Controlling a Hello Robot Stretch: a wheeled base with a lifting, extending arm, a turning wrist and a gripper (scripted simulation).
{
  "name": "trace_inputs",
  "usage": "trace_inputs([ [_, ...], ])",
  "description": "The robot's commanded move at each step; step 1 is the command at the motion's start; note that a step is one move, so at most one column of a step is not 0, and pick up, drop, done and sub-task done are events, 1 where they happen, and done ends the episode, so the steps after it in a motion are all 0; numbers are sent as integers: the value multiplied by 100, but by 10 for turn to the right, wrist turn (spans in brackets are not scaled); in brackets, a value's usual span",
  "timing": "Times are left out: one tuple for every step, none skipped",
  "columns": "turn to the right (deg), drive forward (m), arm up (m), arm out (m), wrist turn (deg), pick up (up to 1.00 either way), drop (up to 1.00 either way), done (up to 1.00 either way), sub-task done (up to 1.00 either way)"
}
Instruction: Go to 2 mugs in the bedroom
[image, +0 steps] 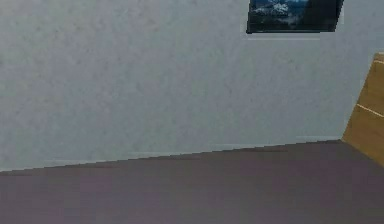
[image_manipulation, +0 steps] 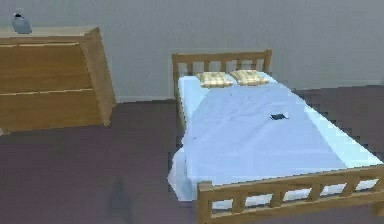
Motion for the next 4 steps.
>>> trace_inputs([
  [450,0,0,0,0,0,0,0,0],
  [0,85,0,0,0,0,0,0,0],
  [150,0,0,0,0,0,0,0,0],
  [0,85,0,0,0,0,0,0,0],
])
